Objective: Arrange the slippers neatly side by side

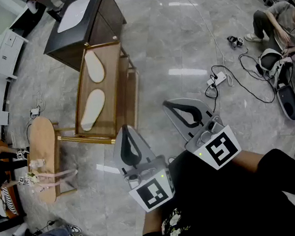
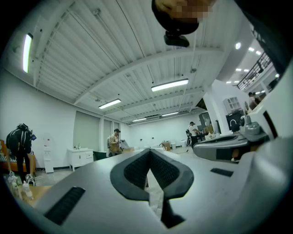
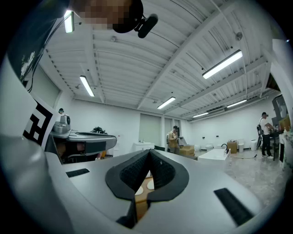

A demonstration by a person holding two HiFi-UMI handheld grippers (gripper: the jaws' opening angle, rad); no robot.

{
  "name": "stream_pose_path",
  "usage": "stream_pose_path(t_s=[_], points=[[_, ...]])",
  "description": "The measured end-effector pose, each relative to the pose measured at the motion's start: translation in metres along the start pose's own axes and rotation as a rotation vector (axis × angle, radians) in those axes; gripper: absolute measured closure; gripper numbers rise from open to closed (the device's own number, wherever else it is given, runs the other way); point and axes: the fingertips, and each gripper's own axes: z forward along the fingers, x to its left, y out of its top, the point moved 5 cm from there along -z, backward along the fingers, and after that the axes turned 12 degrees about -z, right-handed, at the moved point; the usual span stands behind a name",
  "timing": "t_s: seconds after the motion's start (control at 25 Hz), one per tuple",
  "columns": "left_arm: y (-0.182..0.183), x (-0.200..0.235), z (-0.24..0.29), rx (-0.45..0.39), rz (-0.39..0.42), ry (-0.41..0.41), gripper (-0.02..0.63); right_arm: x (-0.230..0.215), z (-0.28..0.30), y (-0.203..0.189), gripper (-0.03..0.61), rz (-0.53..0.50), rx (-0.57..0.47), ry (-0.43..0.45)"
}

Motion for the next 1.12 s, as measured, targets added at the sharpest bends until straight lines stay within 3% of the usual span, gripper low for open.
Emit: stream_pose_path(t_s=[0.2,0.4,0.6,1.12], points=[[-0.004,-0.007,0.008,0.031,0.015,-0.001,0.612,-0.008,-0.001,-0.003,0.581,0.003,0.002,-0.002],[-0.01,-0.02,0.014,0.026,0.013,-0.036,0.612,-0.013,-0.004,-0.008,0.58,0.067,-0.014,0.041],[-0.022,-0.041,0.015,0.086,0.001,-0.041,0.612,-0.028,-0.012,-0.017,0.58,0.053,0.007,0.034],[-0.044,-0.099,0.032,0.095,0.001,0.035,0.612,-0.082,-0.036,-0.045,0.58,0.036,0.012,0.106]])
